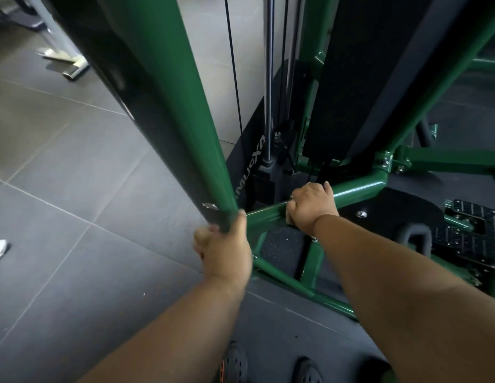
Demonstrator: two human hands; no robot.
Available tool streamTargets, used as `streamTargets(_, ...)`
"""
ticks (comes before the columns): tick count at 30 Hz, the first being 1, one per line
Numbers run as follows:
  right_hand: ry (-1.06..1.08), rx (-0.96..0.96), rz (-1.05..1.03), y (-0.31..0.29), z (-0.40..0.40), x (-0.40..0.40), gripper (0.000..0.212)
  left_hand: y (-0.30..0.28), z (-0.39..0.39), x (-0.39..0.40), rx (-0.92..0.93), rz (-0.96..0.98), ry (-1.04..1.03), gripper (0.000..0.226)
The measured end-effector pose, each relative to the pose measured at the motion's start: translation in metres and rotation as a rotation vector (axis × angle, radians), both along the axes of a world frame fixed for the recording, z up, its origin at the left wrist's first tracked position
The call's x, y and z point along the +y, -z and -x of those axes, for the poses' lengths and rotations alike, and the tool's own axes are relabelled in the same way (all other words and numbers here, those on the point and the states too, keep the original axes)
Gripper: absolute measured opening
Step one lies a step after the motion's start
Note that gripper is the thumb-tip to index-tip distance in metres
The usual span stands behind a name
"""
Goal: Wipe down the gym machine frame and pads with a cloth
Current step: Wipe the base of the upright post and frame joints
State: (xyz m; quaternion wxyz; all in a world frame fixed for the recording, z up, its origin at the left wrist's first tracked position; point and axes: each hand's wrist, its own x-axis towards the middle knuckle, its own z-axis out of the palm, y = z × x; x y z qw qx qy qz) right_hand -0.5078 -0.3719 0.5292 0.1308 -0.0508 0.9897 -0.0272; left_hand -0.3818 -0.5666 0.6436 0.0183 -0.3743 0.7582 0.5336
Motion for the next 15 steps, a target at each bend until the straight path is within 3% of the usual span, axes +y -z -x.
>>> streamTargets(2, -0.061, -0.013, -0.017, -0.002, -0.002, -0.016, 0.053, 0.005, -0.011, 0.015, 0.039, 0.127, 0.242, 0.025)
streamTargets(4, -0.159, -0.021, 0.018, 0.001, -0.004, -0.025, 0.048, 0.012, -0.006, 0.024, 0.145, 0.51, 0.614, 0.02)
streamTargets(6, -0.208, -0.029, 0.096, 0.004, -0.003, -0.019, 0.044, 0.028, 0.007, 0.03, 0.171, 0.783, 0.934, 0.037)
streamTargets(8, -0.2, -0.009, 0.127, 0.008, 0.001, 0.005, 0.045, 0.05, 0.022, 0.033, 0.021, 0.964, 1.137, 0.067)
streamTargets(9, -0.184, 0.011, 0.115, 0.008, 0.004, 0.021, 0.045, 0.06, 0.031, 0.034, -0.081, 1.068, 1.216, 0.08)
streamTargets(11, -0.129, 0.059, 0.078, 0.008, 0.011, 0.053, 0.045, 0.073, 0.045, 0.036, -0.259, 1.228, 1.29, 0.085)
streamTargets(15, -0.022, 0.108, -0.064, 0.008, 0.03, 0.1, 0.052, 0.097, 0.071, 0.039, -0.435, 1.32, 1.293, 0.099)
